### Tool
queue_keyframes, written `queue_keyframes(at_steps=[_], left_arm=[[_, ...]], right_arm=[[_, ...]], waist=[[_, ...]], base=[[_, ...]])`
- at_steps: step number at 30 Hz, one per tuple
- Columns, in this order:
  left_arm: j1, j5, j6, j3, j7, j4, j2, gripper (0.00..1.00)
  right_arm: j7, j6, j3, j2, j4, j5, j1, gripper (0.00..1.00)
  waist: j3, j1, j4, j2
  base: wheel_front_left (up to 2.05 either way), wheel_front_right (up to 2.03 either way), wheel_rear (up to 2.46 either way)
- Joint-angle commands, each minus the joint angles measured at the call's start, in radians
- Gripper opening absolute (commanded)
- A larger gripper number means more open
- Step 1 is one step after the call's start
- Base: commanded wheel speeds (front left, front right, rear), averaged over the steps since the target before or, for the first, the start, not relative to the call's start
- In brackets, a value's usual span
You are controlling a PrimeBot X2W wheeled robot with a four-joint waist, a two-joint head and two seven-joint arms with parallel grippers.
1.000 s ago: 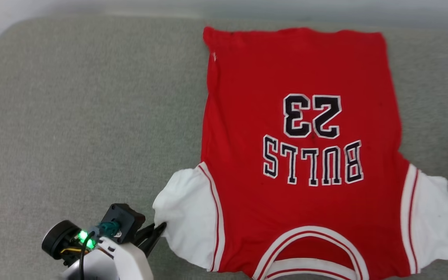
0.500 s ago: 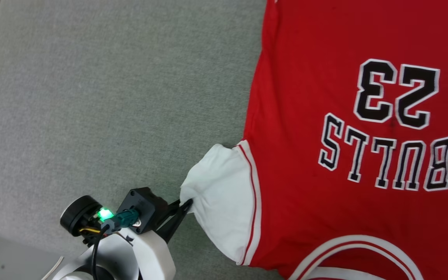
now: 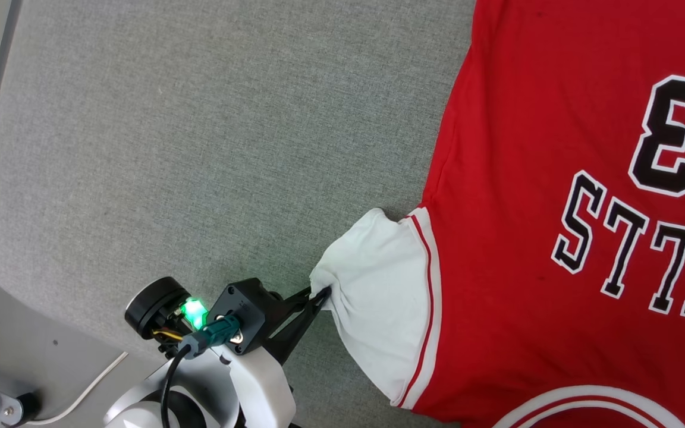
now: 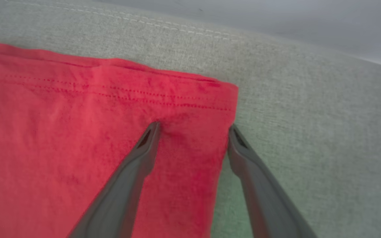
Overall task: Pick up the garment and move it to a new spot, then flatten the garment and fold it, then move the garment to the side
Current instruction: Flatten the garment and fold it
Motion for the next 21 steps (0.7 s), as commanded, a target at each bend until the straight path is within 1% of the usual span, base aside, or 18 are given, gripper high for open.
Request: queue_keyframes(at_steps=[1,5,6,7,13,21], left_arm=[[-0.013,0.005,-0.002,-0.002,-0.007,0.005,-0.005,0.0],[-0.015,0.003,-0.002,-0.006,-0.015,0.014,-0.011,0.0],[-0.015,0.003,-0.001,-0.006,-0.017,0.016,-0.011,0.0],[-0.015,0.003,-0.001,-0.007,-0.019,0.018,-0.011,0.0],[-0.015,0.0,0.003,-0.006,-0.024,0.028,-0.008,0.0],[-0.017,-0.002,0.006,-0.005,-0.028,0.044,-0.003,0.0]], right_arm=[[0.002,0.0,0.019,0.004,0.023,-0.004,0.005,1.0],[0.013,0.0,0.056,0.016,0.063,0.023,0.033,1.0],[0.027,0.0,0.067,0.018,0.072,0.029,0.044,0.88],[0.036,0.001,0.082,0.014,0.074,0.034,0.057,0.0],[0.041,0.0,0.102,-0.023,0.062,0.062,0.102,0.0],[0.02,-0.001,0.099,-0.043,0.058,0.08,0.159,0.0]], waist=[[0.006,-0.0002,0.005,0.0],[0.011,-0.0002,0.01,0.0],[0.011,-0.0002,0.01,0.0],[0.011,-0.0002,0.011,0.0],[0.001,-0.0002,0.009,0.0],[-0.042,-0.0002,-0.02,0.0]], base=[[0.0,0.0,0.0],[0.0,0.0,0.0],[0.0,0.0,0.0],[0.0,0.0,0.0],[0.0,0.0,0.0],[0.0,0.0,0.0]])
